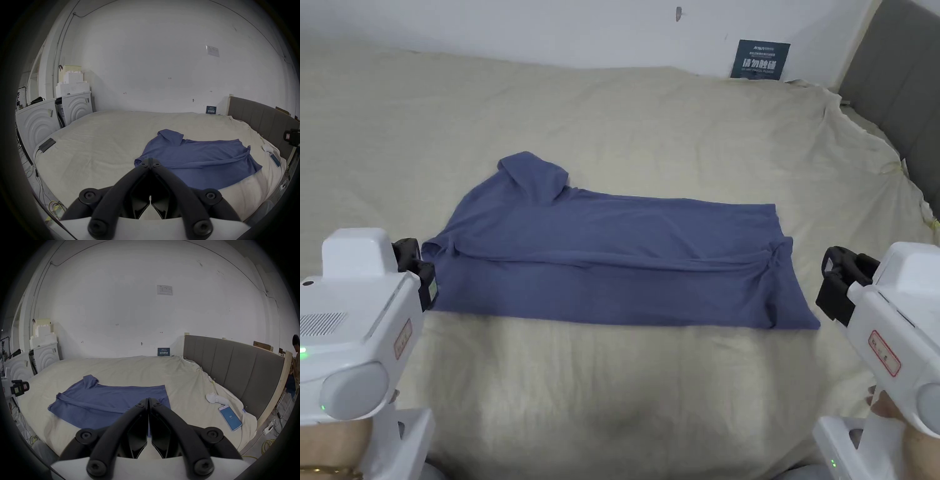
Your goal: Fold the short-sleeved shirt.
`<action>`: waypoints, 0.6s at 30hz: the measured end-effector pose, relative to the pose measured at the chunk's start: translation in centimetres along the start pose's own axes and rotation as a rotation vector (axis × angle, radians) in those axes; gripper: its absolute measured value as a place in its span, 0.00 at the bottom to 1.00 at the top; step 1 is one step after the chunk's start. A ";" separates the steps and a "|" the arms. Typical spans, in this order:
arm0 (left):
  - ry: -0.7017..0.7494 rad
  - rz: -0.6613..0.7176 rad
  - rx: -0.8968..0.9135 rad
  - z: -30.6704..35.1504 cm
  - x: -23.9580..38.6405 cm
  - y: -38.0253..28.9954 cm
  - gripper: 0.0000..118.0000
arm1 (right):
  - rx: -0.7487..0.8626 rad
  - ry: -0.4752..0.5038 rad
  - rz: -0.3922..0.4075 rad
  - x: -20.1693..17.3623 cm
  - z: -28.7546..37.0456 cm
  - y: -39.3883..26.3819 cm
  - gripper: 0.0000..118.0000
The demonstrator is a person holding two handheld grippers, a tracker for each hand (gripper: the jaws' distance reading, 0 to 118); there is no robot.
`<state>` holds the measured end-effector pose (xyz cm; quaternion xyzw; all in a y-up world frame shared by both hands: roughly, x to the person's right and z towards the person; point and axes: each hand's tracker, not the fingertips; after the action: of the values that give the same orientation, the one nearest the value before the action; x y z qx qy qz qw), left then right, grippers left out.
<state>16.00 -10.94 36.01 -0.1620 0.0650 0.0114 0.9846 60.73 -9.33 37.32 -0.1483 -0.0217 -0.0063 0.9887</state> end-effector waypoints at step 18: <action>-0.079 0.163 -0.457 -12.1 -4.1 2.4 1.00 | -0.011 0.034 -0.009 -0.7 -0.3 0.3 0.00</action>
<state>10.32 -12.58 24.48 -0.3741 0.0349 0.1113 0.9200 60.07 -9.18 36.90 -0.1536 -0.0056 -0.0132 0.9880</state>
